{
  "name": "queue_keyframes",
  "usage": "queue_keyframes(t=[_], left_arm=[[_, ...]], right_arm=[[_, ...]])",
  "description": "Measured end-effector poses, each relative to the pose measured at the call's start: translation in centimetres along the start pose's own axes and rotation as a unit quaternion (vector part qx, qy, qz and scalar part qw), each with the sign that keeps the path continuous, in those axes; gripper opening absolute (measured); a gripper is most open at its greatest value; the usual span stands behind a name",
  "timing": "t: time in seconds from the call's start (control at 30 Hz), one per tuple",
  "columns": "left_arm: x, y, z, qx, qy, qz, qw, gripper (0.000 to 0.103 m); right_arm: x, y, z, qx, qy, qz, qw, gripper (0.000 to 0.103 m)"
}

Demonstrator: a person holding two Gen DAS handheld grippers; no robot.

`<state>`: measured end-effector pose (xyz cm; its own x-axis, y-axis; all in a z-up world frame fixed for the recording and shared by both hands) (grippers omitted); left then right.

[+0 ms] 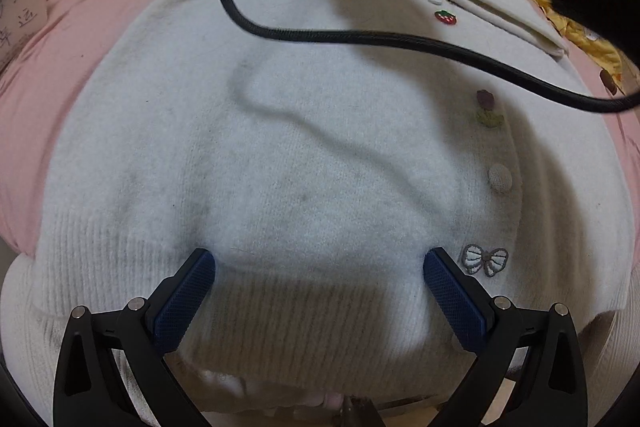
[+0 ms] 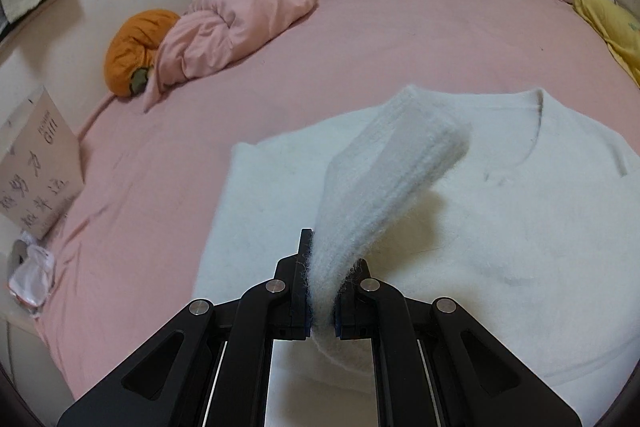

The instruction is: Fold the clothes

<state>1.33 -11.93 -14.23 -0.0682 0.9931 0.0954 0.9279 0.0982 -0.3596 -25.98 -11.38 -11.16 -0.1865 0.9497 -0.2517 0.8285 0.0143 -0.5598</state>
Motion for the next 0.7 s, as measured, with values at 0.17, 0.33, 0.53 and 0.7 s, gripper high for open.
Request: queue_keyframes(t=[0.17,0.33,0.53,0.7], left_arm=[[0.3,0.2,-0.5,0.001,0.001,0.001,1.0,0.103],[-0.1,0.2,-0.5,0.002,0.003,0.001,1.0,0.103],[-0.7,0.3,-0.7,0.001,0.003,0.001,1.0,0.103],[-0.5,0.7,-1.0,-0.001,0.007,-0.002,1.0,0.103]], right_arm=[[-0.7,1.1,1.5,-0.014,0.016,-0.008,1.0,0.008],[-1.9,1.5,3.2,-0.037,0.044,-0.041,0.997,0.021],[-8.9,1.3,1.6,0.007,0.061,-0.232,0.971,0.088],[-12.9,1.2,-2.0,0.045,-0.028,-0.25,0.967,0.088]])
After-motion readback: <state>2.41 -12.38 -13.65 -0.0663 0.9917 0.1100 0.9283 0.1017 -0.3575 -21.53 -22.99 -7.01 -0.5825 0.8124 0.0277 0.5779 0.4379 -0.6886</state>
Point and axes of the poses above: each gripper's, at about its wrist camera, not at the fingertips, and z roughly the way its jaws point, x to its right, y to its underside, the point moved 7 cm from there along z, roughly the way its jaws point, and after that the axes turned 1 degree about -z, right-handed, at the moved point
